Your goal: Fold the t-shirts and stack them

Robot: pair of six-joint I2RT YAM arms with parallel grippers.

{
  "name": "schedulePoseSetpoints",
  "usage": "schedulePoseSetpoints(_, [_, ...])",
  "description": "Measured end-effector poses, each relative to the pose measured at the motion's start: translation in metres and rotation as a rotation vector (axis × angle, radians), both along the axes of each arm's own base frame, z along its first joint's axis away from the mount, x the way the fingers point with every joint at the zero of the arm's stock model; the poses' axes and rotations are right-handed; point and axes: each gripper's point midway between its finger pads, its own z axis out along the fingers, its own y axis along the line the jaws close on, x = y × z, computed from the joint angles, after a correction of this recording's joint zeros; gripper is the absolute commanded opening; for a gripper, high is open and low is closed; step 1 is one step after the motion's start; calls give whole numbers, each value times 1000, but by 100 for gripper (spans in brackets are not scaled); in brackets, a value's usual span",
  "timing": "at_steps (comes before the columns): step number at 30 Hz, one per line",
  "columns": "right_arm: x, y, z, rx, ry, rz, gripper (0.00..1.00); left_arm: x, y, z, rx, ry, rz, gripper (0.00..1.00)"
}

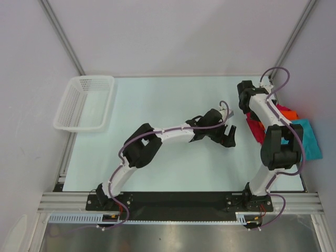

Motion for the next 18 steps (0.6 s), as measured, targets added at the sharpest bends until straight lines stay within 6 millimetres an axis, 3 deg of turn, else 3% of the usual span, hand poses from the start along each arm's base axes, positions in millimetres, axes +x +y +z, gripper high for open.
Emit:
schedulePoseSetpoints(10, [-40,-7,-47,0,127,-54,61,-5,15,-6,-1,7,5,100])
schedulePoseSetpoints(18, [-45,-13,-54,-3,137,-73,61,-2,17,-1,-34,12,6,100])
